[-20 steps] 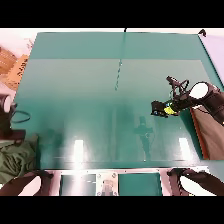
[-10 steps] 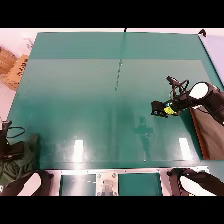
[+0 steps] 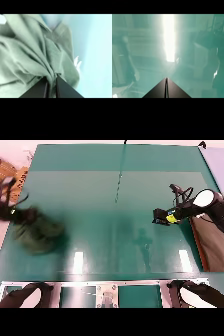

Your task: Fold the shirts.

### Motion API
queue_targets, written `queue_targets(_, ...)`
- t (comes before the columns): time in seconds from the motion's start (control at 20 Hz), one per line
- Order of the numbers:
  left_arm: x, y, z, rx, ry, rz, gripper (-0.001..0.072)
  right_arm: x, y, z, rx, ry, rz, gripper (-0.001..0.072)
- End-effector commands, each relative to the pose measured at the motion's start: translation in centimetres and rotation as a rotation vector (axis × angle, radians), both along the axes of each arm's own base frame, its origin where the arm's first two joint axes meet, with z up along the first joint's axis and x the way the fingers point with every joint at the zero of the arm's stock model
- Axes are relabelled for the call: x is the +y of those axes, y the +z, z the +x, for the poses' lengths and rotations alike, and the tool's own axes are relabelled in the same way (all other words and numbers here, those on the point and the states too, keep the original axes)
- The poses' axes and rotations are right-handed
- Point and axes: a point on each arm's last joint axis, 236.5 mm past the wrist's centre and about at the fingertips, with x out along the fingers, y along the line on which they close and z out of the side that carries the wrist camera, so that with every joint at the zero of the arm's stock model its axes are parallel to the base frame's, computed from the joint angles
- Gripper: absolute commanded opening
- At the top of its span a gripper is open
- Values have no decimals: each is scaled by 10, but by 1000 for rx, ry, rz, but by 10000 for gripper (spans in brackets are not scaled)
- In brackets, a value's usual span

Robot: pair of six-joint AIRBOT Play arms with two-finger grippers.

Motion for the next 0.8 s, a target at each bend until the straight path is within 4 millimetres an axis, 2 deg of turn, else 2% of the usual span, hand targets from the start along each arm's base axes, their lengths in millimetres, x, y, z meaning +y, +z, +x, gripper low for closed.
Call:
queue_targets(0.0, -138, 91, 17, -293, -302, -186, 22, -8, 24, 9, -27, -14, 5, 15)
queue_targets(0.1, -189, 106, 17, -384, -394, -254, 22, -13, 37, 17, -54, -24, 6, 15)
queue_targets(0.15, -208, 100, 17, -381, -426, -271, 22, -13, 42, 20, -68, -29, 6, 15)
queue_targets(0.25, -243, 71, 17, -311, -483, -297, 32, -13, 49, 24, -87, -28, 7, 16)
queue_targets(0.3, -255, 50, 19, -265, -499, -294, 369, -13, 49, 24, -86, -32, 7, 48)
queue_targets(0.35, -260, 33, 23, -224, -496, -288, 720, -13, 49, 24, -81, -44, 10, 212)
queue_targets(0.4, -260, 20, 28, -194, -484, -279, 716, -13, 49, 24, -78, -52, 12, 361)
queue_targets(0.5, -239, 12, 42, -176, -432, -260, 717, -14, 49, 24, -77, -55, 13, 376)
queue_targets(0.6, -198, 7, 52, -120, -355, -237, 717, -24, 47, 27, -74, -83, 11, 382)
queue_targets(0.75, -131, -21, 48, 35, -225, -206, 717, -45, 35, 29, -38, -149, 15, 433)
